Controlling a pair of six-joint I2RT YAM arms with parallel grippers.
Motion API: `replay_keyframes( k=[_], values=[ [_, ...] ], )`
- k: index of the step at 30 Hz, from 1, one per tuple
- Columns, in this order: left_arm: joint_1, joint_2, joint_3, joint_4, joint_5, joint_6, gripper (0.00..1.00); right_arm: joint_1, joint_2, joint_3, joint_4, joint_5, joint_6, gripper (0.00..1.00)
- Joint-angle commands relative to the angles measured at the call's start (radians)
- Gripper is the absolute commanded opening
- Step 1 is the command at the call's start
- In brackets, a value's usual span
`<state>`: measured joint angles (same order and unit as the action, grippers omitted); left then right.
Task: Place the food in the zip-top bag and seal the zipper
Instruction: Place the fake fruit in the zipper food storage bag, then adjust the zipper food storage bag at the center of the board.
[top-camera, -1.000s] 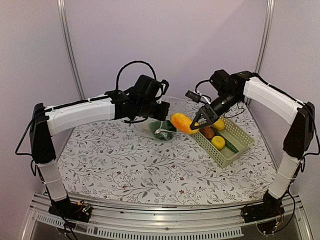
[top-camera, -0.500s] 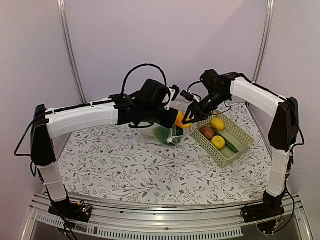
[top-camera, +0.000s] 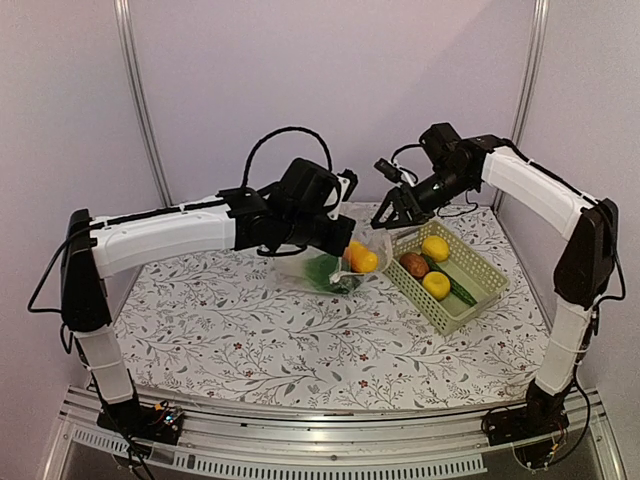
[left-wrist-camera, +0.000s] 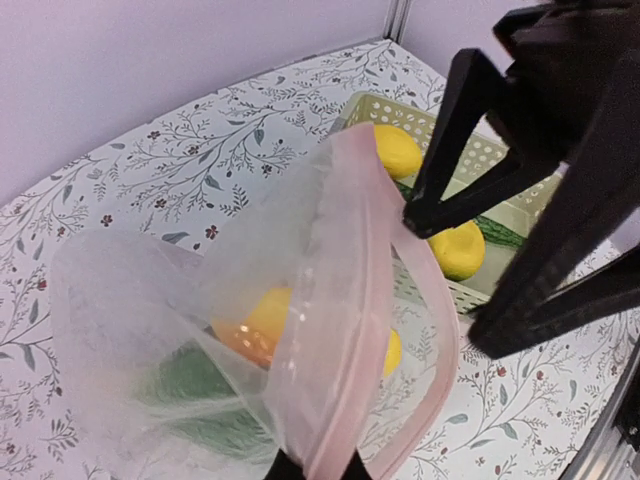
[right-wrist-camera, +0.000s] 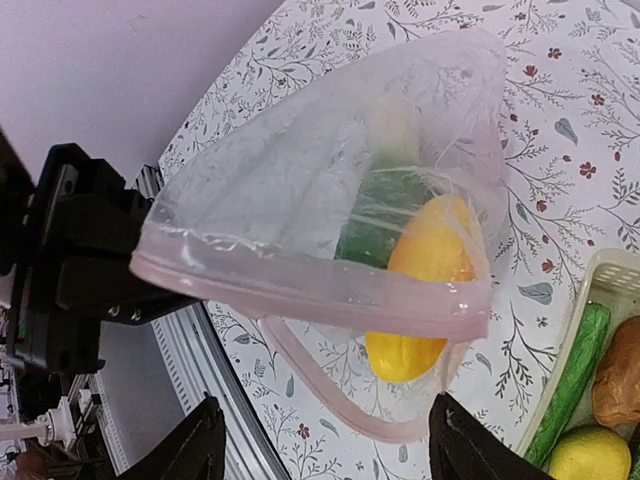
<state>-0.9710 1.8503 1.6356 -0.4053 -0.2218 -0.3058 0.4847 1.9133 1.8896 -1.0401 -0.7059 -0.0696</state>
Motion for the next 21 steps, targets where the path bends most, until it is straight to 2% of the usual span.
replay_keyframes(
  k=[1,5,7,10,13,16,21],
  values=[
    [0.030,-0.085,-0.001,-0.032,-0.060,0.026,0.00,-0.094,-0.194,-0.070,0.007,-0.057,-0.077,0.68],
    [0.061,-0.192,-0.052,-0.023,-0.134,0.058,0.00,-0.154,-0.315,-0.210,0.072,-0.009,-0.137,0.66],
    [0.095,-0.212,-0.114,0.027,-0.104,0.066,0.00,-0.154,-0.373,-0.314,0.133,0.026,-0.158,0.64],
    [0.106,-0.175,-0.052,-0.045,-0.080,0.059,0.00,-0.141,-0.418,-0.395,0.184,-0.011,-0.157,0.59],
    [0.107,-0.156,-0.053,-0.037,-0.069,0.068,0.00,-0.076,-0.415,-0.408,0.191,0.014,-0.181,0.51],
    [0.112,-0.121,-0.061,-0.031,-0.026,0.065,0.00,0.009,-0.394,-0.403,0.207,0.103,-0.232,0.40],
    [0.114,-0.087,-0.044,-0.041,0.036,0.043,0.00,0.159,-0.411,-0.405,0.258,0.183,-0.379,0.37]
  ],
)
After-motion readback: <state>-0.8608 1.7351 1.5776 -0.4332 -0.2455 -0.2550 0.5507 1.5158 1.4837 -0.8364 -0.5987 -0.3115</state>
